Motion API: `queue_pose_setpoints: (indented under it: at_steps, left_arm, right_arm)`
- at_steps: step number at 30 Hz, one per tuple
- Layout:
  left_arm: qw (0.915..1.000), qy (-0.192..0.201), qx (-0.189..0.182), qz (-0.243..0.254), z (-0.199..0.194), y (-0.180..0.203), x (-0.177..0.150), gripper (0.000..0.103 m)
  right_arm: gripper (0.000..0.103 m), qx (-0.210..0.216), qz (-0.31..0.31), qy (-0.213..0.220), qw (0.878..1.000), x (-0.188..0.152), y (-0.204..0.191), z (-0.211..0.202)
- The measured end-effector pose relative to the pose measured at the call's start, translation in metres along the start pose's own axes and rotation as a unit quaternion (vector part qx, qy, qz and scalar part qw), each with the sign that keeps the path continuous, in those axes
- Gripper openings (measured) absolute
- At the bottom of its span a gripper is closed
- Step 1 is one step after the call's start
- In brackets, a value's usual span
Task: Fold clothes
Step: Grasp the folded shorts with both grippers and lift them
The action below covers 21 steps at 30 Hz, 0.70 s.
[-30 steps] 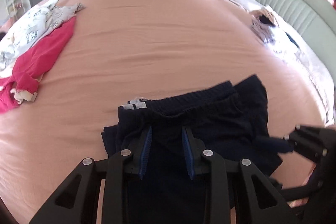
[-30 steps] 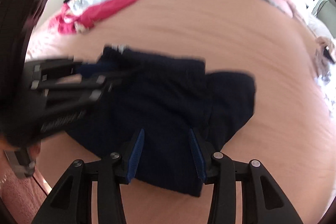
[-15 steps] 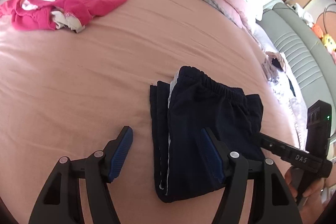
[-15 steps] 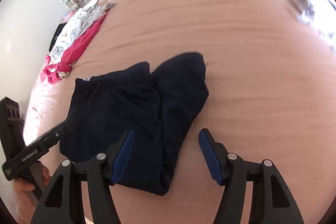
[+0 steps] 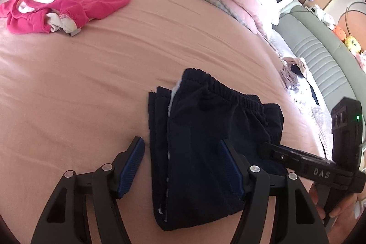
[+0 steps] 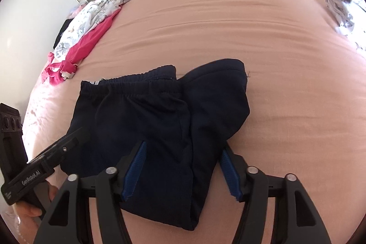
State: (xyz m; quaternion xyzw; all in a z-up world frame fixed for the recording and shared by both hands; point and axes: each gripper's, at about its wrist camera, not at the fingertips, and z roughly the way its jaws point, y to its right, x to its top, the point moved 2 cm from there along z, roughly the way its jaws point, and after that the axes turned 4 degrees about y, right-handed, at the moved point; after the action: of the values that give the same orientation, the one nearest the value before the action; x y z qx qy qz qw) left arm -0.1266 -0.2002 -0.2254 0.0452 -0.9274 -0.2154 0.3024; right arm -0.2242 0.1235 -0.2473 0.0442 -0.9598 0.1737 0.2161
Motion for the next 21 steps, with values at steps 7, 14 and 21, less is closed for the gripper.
queue_pose_setpoints:
  at_steps: [7,14,21]
  left_arm:
    - [0.9982,-0.013,-0.042,-0.041,0.002,-0.014,-0.002,0.020]
    - [0.9960,-0.016,-0.057,-0.067,0.012,-0.020,0.005,0.020]
    - [0.9933,-0.030,-0.076,-0.082,0.006,-0.025,0.003,0.015]
  right_arm:
    - [0.038,0.014,0.003,-0.008,1.000,-0.005,-0.002,-0.002]
    - [0.037,0.036,0.037,0.005,0.999,-0.003,0.009,0.001]
    - [0.020,0.038,0.050,-0.006,0.998,-0.001,0.015,-0.004]
